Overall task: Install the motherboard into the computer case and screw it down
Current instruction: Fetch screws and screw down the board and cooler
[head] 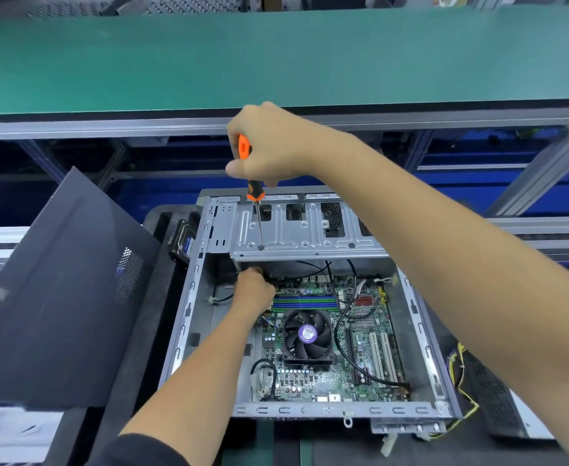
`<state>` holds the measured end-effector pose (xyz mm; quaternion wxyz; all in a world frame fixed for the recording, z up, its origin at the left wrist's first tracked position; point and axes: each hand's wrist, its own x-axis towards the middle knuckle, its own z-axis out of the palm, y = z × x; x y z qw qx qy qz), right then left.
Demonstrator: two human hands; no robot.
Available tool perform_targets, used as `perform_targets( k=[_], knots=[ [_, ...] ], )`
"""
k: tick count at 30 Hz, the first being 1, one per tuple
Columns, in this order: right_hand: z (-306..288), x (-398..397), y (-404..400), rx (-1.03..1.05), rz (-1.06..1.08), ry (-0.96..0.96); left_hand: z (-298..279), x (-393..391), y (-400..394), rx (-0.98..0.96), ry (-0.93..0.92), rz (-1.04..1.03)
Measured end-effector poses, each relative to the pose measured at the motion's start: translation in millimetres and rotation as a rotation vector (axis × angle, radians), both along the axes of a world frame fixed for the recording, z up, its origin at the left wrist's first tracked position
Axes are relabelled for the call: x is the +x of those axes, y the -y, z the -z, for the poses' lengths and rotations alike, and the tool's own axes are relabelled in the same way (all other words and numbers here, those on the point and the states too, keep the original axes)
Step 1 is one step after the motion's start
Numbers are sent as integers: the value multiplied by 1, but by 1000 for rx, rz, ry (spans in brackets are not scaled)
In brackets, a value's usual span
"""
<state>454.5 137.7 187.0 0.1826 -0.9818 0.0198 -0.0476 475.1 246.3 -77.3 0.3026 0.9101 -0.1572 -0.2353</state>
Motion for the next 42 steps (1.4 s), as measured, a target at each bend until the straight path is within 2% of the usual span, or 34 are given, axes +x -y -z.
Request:
perform_targets(
  k=[8,14,17,25,29,32,34,39,42],
  knots=[
    [32,-4,-7,420,168,162,-4,2,-1,65,14,93],
    [49,-5,-15,454,186,114,-7,4,-2,128,36,176],
    [44,-8,-18,366,191,195,-13,1,-3,106,83,196],
    [-9,-15,-26,321,126,415,-46,-5,-22,19,260,293],
    [-32,-19,-30,379,106,499,-75,-6,-32,-152,324,364],
    [-43,-25,-29,401,125,561,-103,2,-33,-413,462,158],
    [-49,-28,-27,414,133,619,-124,8,-30,-528,488,108],
    [-65,-39,-24,468,138,719,-152,11,-24,-540,422,353],
    [-61,-44,-20,373,149,552,-161,5,-24,-600,260,427]
  ],
)
